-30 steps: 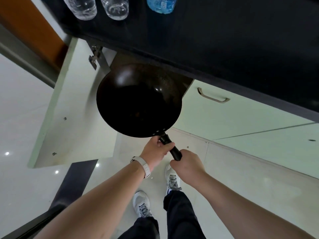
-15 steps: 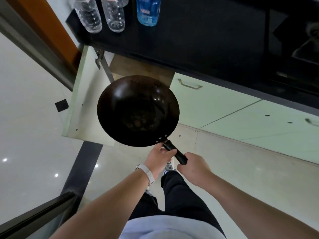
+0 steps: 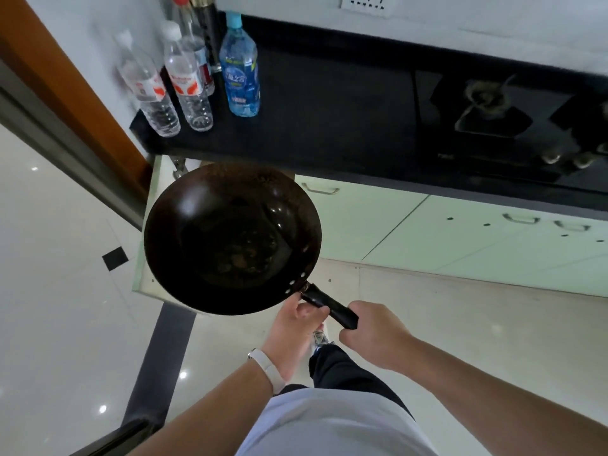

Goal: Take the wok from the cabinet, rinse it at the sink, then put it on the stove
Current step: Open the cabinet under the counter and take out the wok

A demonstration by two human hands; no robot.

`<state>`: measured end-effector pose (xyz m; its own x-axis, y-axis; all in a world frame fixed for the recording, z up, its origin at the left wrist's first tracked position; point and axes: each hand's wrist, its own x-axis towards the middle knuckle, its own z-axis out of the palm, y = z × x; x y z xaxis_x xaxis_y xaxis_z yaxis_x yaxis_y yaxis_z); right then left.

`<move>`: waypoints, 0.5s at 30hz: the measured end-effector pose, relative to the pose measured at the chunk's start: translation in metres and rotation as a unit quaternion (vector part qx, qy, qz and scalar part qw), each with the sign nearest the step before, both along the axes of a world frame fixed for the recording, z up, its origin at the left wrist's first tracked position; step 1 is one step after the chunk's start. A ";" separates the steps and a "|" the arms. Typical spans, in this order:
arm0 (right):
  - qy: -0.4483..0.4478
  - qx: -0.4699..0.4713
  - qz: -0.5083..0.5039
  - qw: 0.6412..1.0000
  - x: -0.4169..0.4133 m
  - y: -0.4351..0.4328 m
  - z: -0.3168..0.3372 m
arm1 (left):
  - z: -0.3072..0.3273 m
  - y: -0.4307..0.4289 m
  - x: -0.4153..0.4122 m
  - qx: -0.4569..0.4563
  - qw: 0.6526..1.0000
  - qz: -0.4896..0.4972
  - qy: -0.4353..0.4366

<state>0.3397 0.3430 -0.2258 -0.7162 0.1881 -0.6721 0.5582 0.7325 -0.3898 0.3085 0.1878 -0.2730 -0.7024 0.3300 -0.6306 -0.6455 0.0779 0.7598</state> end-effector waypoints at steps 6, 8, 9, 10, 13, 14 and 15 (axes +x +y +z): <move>0.043 -0.023 -0.052 0.997 0.004 0.008 0.022 | 0.034 0.011 -0.011 0.007 0.999 -0.027 0.044; 0.056 -0.032 -0.070 0.995 0.003 0.016 0.028 | 0.045 0.022 -0.017 0.008 0.998 -0.039 0.058; 0.063 -0.039 -0.081 0.994 0.003 0.022 0.031 | 0.050 0.029 -0.020 0.012 0.997 -0.039 0.066; 0.075 -0.045 -0.091 0.992 0.002 0.028 0.034 | 0.055 0.037 -0.023 0.015 0.996 -0.039 0.074; 0.117 -0.053 -0.114 0.985 -0.002 0.056 0.045 | 0.069 0.068 -0.034 0.022 0.993 -0.043 0.106; 0.127 -0.052 -0.118 0.984 -0.002 0.068 0.049 | 0.073 0.080 -0.037 0.021 0.992 -0.048 0.113; 0.133 -0.051 -0.121 0.982 -0.003 0.080 0.053 | 0.077 0.093 -0.039 0.019 0.991 -0.053 0.118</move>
<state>0.3364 0.4233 -0.1730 -0.8121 0.3156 -0.4907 0.5789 0.5406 -0.6104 0.2694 0.2810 -0.1958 -0.7892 0.4294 -0.4391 -0.4394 0.1047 0.8922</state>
